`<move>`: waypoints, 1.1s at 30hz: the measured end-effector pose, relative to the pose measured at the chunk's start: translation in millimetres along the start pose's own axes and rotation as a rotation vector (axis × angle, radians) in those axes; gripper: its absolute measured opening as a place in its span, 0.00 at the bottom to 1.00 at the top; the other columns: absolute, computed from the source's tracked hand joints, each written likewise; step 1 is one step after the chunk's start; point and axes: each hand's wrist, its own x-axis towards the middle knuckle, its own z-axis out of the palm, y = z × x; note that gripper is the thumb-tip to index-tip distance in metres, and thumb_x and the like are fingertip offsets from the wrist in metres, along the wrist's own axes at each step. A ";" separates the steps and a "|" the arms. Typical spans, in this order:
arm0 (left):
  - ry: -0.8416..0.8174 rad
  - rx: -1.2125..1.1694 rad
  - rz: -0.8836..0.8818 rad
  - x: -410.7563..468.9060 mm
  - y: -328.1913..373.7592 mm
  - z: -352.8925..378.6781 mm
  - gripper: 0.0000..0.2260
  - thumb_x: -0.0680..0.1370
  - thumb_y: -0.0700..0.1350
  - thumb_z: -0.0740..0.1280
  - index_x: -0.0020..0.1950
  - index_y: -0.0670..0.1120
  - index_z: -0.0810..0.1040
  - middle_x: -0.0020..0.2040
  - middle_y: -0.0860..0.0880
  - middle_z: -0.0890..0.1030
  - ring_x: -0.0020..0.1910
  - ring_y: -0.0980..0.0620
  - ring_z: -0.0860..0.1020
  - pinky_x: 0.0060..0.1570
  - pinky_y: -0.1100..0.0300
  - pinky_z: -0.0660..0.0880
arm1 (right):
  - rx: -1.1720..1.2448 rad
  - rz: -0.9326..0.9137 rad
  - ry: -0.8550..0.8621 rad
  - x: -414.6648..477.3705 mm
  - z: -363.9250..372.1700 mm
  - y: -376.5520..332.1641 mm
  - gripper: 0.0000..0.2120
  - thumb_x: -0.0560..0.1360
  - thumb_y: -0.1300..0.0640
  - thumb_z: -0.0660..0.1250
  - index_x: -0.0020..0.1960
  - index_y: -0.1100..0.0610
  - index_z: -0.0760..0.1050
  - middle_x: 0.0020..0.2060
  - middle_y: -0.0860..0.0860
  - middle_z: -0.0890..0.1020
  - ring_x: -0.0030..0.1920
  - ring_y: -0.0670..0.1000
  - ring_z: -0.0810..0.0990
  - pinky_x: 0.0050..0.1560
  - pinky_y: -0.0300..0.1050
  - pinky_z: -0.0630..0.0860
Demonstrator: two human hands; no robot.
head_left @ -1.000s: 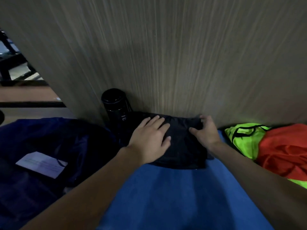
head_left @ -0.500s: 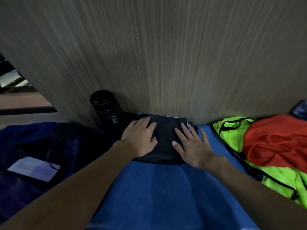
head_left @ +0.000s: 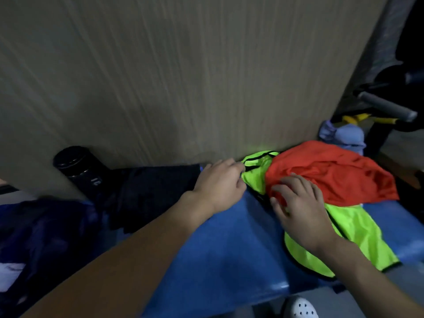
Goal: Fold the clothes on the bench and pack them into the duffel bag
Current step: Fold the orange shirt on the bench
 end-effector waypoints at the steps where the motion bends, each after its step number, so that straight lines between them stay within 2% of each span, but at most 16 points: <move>1: -0.016 -0.021 0.006 5.2 12.7 3.4 0.14 0.79 0.47 0.62 0.64 0.48 0.76 0.61 0.48 0.78 0.62 0.45 0.74 0.61 0.48 0.72 | -0.018 0.034 0.015 -5.5 -2.0 10.7 0.15 0.75 0.46 0.59 0.54 0.51 0.79 0.58 0.51 0.77 0.68 0.57 0.69 0.65 0.59 0.65; 4: -0.059 -0.124 -0.021 21.8 45.0 17.6 0.17 0.80 0.50 0.65 0.67 0.48 0.75 0.65 0.48 0.77 0.64 0.46 0.75 0.60 0.50 0.73 | -0.054 0.128 0.013 -12.2 -6.3 37.2 0.10 0.75 0.49 0.68 0.54 0.51 0.80 0.60 0.52 0.76 0.68 0.57 0.69 0.64 0.60 0.66; 8: -0.104 -0.272 -0.125 41.9 72.8 40.6 0.22 0.77 0.51 0.70 0.70 0.46 0.74 0.64 0.46 0.79 0.64 0.46 0.76 0.62 0.51 0.74 | -0.093 0.155 -0.007 -17.0 -8.6 61.9 0.13 0.74 0.48 0.67 0.56 0.51 0.79 0.64 0.52 0.76 0.68 0.57 0.69 0.60 0.61 0.68; 10: -0.098 -0.330 -0.184 49.7 80.5 49.8 0.22 0.76 0.49 0.72 0.68 0.46 0.75 0.59 0.45 0.82 0.60 0.45 0.79 0.60 0.53 0.75 | -0.106 0.122 0.006 -18.2 -11.0 67.8 0.16 0.78 0.46 0.58 0.57 0.51 0.79 0.63 0.49 0.77 0.68 0.54 0.70 0.58 0.60 0.68; 12: -0.053 -0.395 -0.228 54.4 86.4 56.5 0.15 0.76 0.44 0.73 0.62 0.44 0.79 0.50 0.47 0.83 0.52 0.46 0.81 0.56 0.55 0.76 | -0.013 0.113 0.031 -15.0 -15.6 71.3 0.21 0.79 0.47 0.49 0.57 0.52 0.79 0.62 0.47 0.77 0.68 0.52 0.71 0.60 0.58 0.66; 13: -0.018 -0.431 -0.244 55.8 88.9 59.0 0.11 0.76 0.41 0.73 0.57 0.43 0.82 0.45 0.48 0.82 0.47 0.48 0.82 0.53 0.56 0.77 | 0.055 0.128 0.052 -12.3 -18.8 73.8 0.21 0.80 0.48 0.49 0.56 0.53 0.79 0.61 0.48 0.78 0.66 0.51 0.72 0.62 0.57 0.65; 15: 0.056 -0.491 -0.248 56.6 92.2 60.9 0.04 0.76 0.38 0.72 0.49 0.42 0.84 0.39 0.50 0.81 0.39 0.52 0.80 0.48 0.58 0.78 | 0.200 0.144 0.148 -9.1 -26.2 77.8 0.13 0.80 0.54 0.57 0.52 0.55 0.80 0.56 0.49 0.79 0.59 0.50 0.76 0.62 0.54 0.66; 17: 0.130 -0.533 -0.219 54.2 94.8 55.3 0.03 0.76 0.37 0.71 0.46 0.43 0.84 0.37 0.50 0.82 0.36 0.53 0.80 0.44 0.60 0.77 | 0.345 0.138 0.248 -7.7 -33.7 80.6 0.06 0.75 0.64 0.67 0.49 0.57 0.81 0.50 0.50 0.80 0.52 0.48 0.78 0.59 0.44 0.71; 19: 0.211 -0.605 -0.181 50.6 96.3 40.8 0.04 0.76 0.37 0.71 0.46 0.44 0.84 0.39 0.50 0.84 0.39 0.53 0.82 0.45 0.58 0.79 | 0.429 0.161 0.293 -5.2 -45.3 80.3 0.10 0.70 0.71 0.69 0.45 0.58 0.79 0.45 0.49 0.79 0.46 0.47 0.77 0.51 0.29 0.68; 20: 0.245 -0.652 -0.164 48.7 97.5 29.9 0.05 0.77 0.37 0.70 0.46 0.45 0.83 0.39 0.50 0.84 0.40 0.53 0.82 0.46 0.56 0.80 | 0.445 0.178 0.313 -3.4 -53.9 78.2 0.11 0.69 0.73 0.69 0.44 0.58 0.78 0.43 0.49 0.79 0.44 0.47 0.76 0.48 0.28 0.66; 22: 0.290 -0.735 -0.120 42.6 102.3 3.7 0.06 0.78 0.36 0.68 0.47 0.47 0.82 0.41 0.50 0.85 0.41 0.52 0.83 0.47 0.54 0.80 | 0.472 0.184 0.362 0.0 -76.5 70.6 0.11 0.68 0.73 0.68 0.44 0.59 0.77 0.41 0.50 0.79 0.44 0.46 0.75 0.47 0.28 0.65; 25: 0.370 -0.794 -0.032 28.2 113.4 -36.0 0.08 0.80 0.36 0.65 0.47 0.48 0.79 0.41 0.46 0.84 0.42 0.48 0.83 0.46 0.51 0.80 | 0.558 0.159 0.417 4.1 -118.1 53.7 0.11 0.72 0.71 0.68 0.51 0.59 0.75 0.44 0.48 0.78 0.45 0.44 0.75 0.49 0.30 0.67; 27: 0.437 -0.826 0.002 13.7 120.4 -59.7 0.08 0.80 0.36 0.64 0.47 0.48 0.78 0.42 0.46 0.84 0.42 0.47 0.82 0.45 0.51 0.79 | 0.617 0.144 0.440 4.8 -144.4 40.2 0.12 0.74 0.68 0.67 0.56 0.60 0.74 0.47 0.47 0.78 0.48 0.47 0.77 0.52 0.37 0.71; 29: 0.494 -0.866 0.003 -0.8 124.2 -80.6 0.10 0.80 0.36 0.64 0.46 0.51 0.76 0.41 0.49 0.83 0.41 0.49 0.82 0.44 0.53 0.79 | 0.627 0.097 0.468 3.0 -166.4 27.7 0.11 0.75 0.64 0.67 0.57 0.59 0.75 0.48 0.50 0.80 0.50 0.51 0.80 0.55 0.49 0.76; 31: 0.534 -0.894 -0.011 -18.1 123.6 -99.6 0.12 0.80 0.37 0.64 0.44 0.54 0.76 0.40 0.54 0.81 0.40 0.53 0.80 0.44 0.56 0.77 | 0.592 0.054 0.461 -2.5 -182.5 14.2 0.07 0.75 0.62 0.67 0.52 0.56 0.75 0.43 0.51 0.81 0.46 0.52 0.80 0.52 0.54 0.77; 33: 0.557 -0.891 -0.024 -37.7 118.6 -116.2 0.12 0.80 0.37 0.64 0.44 0.55 0.75 0.41 0.57 0.79 0.40 0.55 0.79 0.45 0.58 0.76 | 0.647 0.042 0.389 -8.9 -194.6 -0.7 0.05 0.76 0.62 0.67 0.48 0.54 0.72 0.37 0.51 0.79 0.39 0.49 0.78 0.43 0.51 0.75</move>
